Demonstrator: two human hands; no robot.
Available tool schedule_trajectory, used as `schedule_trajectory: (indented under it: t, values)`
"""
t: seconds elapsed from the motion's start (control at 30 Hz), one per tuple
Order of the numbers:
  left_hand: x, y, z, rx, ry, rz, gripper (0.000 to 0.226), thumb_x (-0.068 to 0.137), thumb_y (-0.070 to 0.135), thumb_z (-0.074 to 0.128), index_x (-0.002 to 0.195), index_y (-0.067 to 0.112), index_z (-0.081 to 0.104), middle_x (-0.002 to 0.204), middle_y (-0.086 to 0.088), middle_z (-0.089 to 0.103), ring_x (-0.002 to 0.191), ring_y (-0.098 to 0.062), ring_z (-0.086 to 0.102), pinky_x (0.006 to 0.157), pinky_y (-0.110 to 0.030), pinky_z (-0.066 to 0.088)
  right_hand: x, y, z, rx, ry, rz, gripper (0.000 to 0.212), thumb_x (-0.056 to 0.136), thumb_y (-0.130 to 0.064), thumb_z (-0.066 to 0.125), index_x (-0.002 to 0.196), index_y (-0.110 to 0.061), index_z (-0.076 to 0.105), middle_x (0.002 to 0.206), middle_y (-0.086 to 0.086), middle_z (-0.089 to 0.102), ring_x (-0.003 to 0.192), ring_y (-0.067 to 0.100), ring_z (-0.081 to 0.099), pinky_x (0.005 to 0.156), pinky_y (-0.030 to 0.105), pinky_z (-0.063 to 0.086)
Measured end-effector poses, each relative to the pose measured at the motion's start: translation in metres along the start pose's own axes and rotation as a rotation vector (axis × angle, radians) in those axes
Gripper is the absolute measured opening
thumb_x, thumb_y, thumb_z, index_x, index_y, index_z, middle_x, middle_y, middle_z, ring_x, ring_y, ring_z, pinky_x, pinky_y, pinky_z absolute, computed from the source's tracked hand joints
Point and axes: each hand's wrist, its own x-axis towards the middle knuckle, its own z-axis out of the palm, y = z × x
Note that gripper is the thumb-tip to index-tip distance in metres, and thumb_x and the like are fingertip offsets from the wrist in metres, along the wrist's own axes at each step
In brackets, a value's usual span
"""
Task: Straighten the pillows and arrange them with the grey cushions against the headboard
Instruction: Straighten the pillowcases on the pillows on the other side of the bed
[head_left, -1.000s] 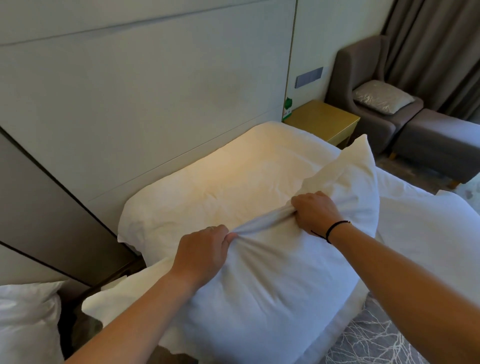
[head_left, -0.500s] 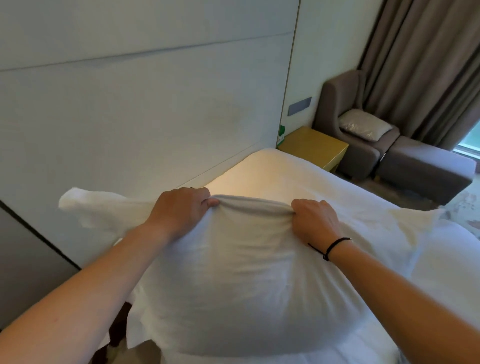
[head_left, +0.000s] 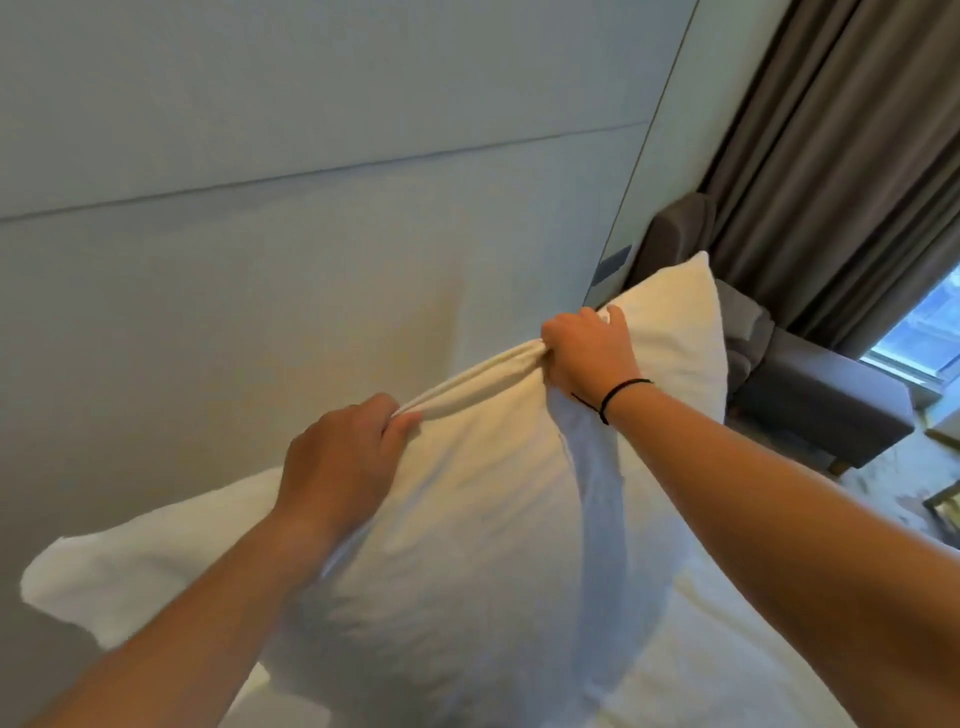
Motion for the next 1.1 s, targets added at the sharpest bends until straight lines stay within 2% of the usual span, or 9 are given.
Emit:
schedule_trajectory:
  t: [0.07,0.13,0.23,0.33,0.43,0.53,0.83,1.0,1.1]
  values:
    - [0.018,-0.029,0.01,0.042,-0.042,-0.074,0.035,0.094,0.063,0.037,0.094,0.032,0.052,0.078,0.004,0.066,0.073,-0.029,0.062,0.057,-0.035,0.04,0.035,-0.03,0.016,0.235,-0.087,0.183,0.017,0.092,-0.025,0.054,0.104,-0.036,0.056,0.128,0.001,0.049,0.131,0.031,0.038,0.104,0.069,0.021]
    - [0.016,-0.061,0.032,0.118,-0.211,-0.194,0.045,0.088,0.072,0.036,0.117,0.039,0.045,0.104,0.003,0.069,0.092,-0.028,0.065,0.068,-0.037,0.045,0.038,-0.066,0.049,0.425,-0.341,0.322,0.054,0.094,-0.045,0.053,0.142,-0.05,0.028,0.163,-0.001,0.0,0.149,0.032,0.002,0.108,0.072,0.013]
    - [-0.018,-0.103,0.065,0.152,-0.581,-0.33,0.092,0.073,0.086,0.041,0.148,0.037,0.021,0.145,0.0,0.05,0.126,-0.027,0.053,0.096,-0.042,0.045,-0.009,-0.12,0.108,0.517,-0.69,0.228,0.093,0.09,-0.061,0.053,0.154,-0.037,-0.01,0.163,0.003,-0.02,0.148,0.036,-0.014,0.117,0.062,0.009]
    - [-0.044,-0.131,0.086,0.116,-0.659,-0.449,0.094,0.067,0.093,0.036,0.137,0.03,0.037,0.125,0.002,0.063,0.108,-0.025,0.062,0.082,-0.038,0.049,-0.064,-0.146,0.145,0.642,-0.772,0.271,0.094,0.085,-0.074,0.045,0.153,-0.039,-0.009,0.163,0.001,-0.019,0.148,0.032,-0.019,0.117,0.062,0.005]
    - [-0.044,-0.136,0.089,0.088,-0.593,-0.397,0.059,0.08,0.082,0.037,0.098,0.028,0.051,0.095,0.002,0.068,0.085,-0.025,0.065,0.066,-0.034,0.048,-0.087,-0.151,0.15,0.739,-0.702,0.342,0.09,0.082,-0.075,0.046,0.152,-0.044,-0.002,0.164,-0.006,-0.015,0.149,0.025,-0.017,0.117,0.062,0.014]
    - [-0.026,-0.135,0.076,0.058,-0.542,-0.308,0.043,0.089,0.068,0.042,0.088,0.026,0.054,0.096,0.0,0.07,0.087,-0.029,0.066,0.07,-0.034,0.051,-0.092,-0.146,0.141,0.793,-0.695,0.308,0.09,0.086,-0.068,0.053,0.155,-0.037,0.003,0.165,-0.003,-0.01,0.15,0.023,-0.012,0.119,0.051,0.012]
    - [-0.003,-0.125,0.041,0.392,-0.361,-0.268,0.043,0.099,0.054,0.035,0.106,0.021,0.062,0.101,-0.007,0.069,0.093,-0.032,0.064,0.067,-0.035,0.04,-0.134,-0.119,0.11,0.853,-0.867,0.283,0.08,0.089,-0.057,0.06,0.155,-0.033,0.021,0.162,-0.003,0.02,0.146,0.02,0.026,0.117,0.037,0.028]
    - [-0.032,-0.055,0.065,0.376,-0.32,-0.103,0.064,0.094,0.046,0.048,0.148,0.016,0.035,0.153,-0.017,0.037,0.139,-0.038,0.033,0.114,-0.052,0.023,-0.224,-0.083,0.106,1.035,-0.954,0.551,0.071,0.09,-0.05,0.062,0.151,-0.03,0.032,0.156,0.0,0.035,0.122,0.017,0.053,0.092,0.028,0.045]
    - [-0.066,0.016,0.104,0.236,-0.449,0.146,0.066,0.094,0.046,0.05,0.151,0.019,0.032,0.158,-0.011,0.031,0.144,-0.033,0.026,0.118,-0.048,0.017,-0.286,-0.046,0.105,1.161,-0.908,0.843,0.063,0.091,-0.043,0.063,0.147,-0.022,0.041,0.14,0.003,0.051,0.101,0.017,0.066,0.073,0.027,0.051]
